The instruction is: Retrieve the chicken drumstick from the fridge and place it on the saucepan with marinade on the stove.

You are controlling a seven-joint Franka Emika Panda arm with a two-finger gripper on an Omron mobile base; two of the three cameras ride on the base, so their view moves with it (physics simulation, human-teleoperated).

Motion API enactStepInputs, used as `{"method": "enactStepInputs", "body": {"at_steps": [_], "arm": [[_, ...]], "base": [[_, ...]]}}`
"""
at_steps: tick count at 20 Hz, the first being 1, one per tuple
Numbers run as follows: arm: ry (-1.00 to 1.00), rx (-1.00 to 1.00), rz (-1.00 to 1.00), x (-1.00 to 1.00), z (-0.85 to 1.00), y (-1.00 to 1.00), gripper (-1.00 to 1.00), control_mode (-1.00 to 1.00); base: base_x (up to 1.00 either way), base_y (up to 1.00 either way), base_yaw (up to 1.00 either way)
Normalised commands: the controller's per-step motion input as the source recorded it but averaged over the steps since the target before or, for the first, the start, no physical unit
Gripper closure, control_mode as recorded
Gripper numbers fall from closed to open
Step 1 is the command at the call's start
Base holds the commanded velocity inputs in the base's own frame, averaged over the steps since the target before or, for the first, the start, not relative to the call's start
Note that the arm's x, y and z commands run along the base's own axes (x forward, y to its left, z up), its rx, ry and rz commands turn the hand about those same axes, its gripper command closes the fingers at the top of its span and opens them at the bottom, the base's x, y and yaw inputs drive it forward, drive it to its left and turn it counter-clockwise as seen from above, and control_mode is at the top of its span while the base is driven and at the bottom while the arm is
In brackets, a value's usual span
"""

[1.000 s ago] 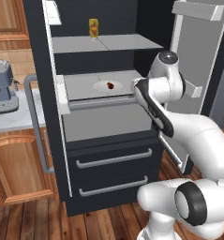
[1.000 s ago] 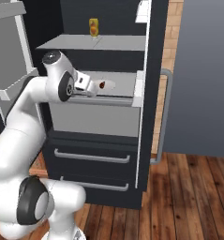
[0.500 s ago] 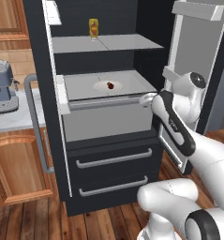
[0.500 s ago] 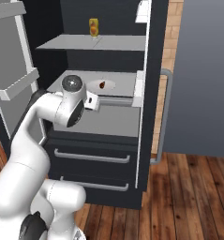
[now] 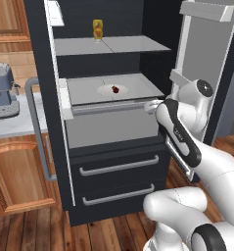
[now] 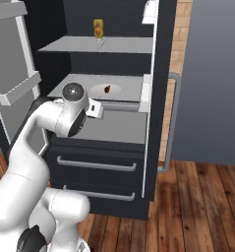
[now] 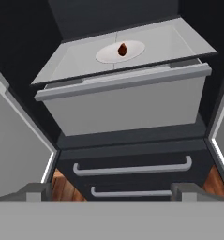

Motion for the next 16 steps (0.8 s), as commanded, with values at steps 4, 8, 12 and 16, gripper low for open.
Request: {"method": "enactStepInputs", "body": {"at_steps": [4,8,12,16], "arm": [[0.0,0.0,0.0,0.0,0.0,0.0,-1.0,-1.0],[0.0,0.0,0.0,0.0,0.0,0.0,-1.0,-1.0],[0.0,0.0,0.0,0.0,0.0,0.0,-1.0,-1.0],[0.0,0.0,0.0,0.0,0.0,0.0,-1.0,-1.0]], "base": [[0.0,0.0,0.0],[0.0,0.0,0.0],[0.0,0.0,0.0],[0.0,0.0,0.0]]}}
